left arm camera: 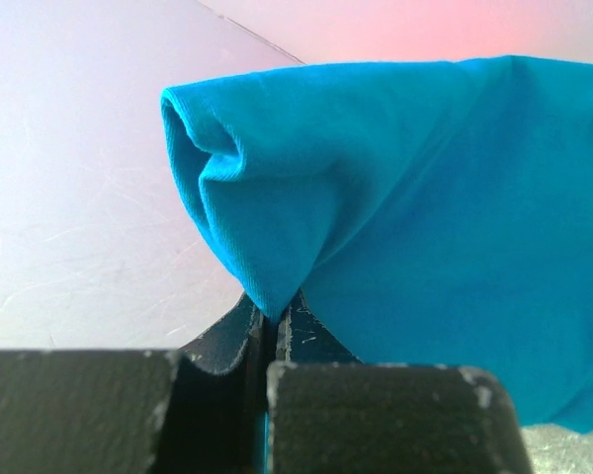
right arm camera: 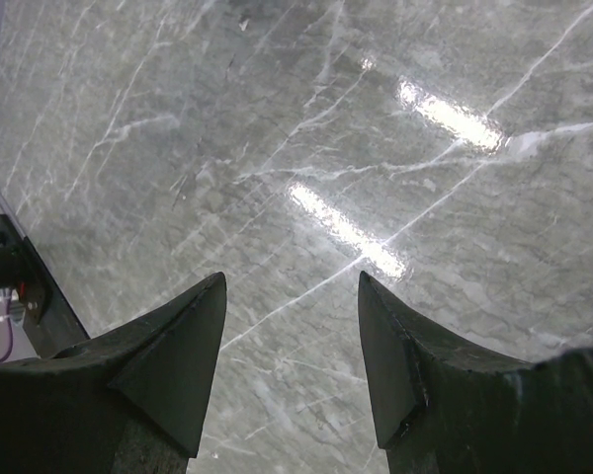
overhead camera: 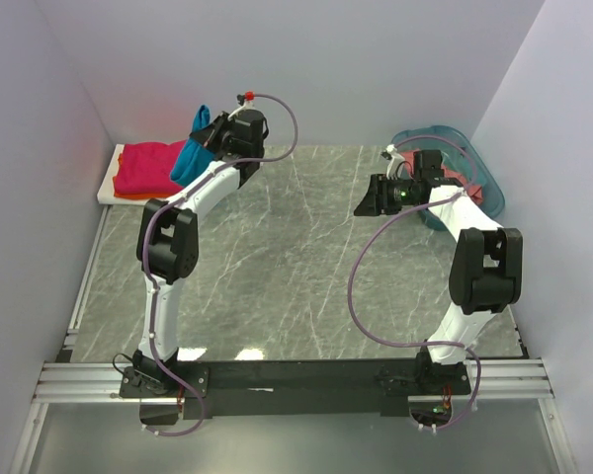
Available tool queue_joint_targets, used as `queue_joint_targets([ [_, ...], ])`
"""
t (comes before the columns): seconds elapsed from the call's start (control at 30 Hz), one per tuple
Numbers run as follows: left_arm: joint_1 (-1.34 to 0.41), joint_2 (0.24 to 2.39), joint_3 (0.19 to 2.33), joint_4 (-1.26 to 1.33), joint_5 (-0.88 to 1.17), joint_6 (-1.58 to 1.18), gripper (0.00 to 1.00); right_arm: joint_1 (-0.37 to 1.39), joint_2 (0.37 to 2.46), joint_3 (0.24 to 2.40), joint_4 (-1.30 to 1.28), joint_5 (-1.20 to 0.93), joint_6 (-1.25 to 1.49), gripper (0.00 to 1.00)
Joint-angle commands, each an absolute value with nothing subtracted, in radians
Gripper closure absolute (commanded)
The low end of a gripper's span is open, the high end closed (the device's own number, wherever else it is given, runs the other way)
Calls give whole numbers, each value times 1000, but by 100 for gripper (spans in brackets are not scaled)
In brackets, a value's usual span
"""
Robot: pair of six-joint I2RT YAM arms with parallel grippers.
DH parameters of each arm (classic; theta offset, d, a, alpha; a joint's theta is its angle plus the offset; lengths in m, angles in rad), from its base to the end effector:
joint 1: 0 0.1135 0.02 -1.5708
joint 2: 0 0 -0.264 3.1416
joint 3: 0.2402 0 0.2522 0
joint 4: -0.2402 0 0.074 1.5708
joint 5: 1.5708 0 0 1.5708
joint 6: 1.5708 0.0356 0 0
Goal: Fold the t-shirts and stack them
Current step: Neatly place the folded tshirt to the corner
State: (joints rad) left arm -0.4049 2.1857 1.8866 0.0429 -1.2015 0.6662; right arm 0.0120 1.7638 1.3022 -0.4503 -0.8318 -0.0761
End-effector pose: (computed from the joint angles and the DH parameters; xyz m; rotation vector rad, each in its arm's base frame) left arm 0.4801 -0.1696 0.2923 0.0900 1.8315 1.2642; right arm 0.3763 0.0308 0.2397 -0.4460 2.2710 0.9851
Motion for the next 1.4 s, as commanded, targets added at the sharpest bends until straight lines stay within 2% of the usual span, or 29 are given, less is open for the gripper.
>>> queue_joint_targets([
  [0.0, -402, 2151, 1939, 110, -1230, 706, 100, 6, 1720, 1302, -420, -853, -84, 37],
  [1.37, -400, 2023, 1899, 218, -1247, 808, 100, 3, 1698, 1295, -416, -851, -78, 37],
])
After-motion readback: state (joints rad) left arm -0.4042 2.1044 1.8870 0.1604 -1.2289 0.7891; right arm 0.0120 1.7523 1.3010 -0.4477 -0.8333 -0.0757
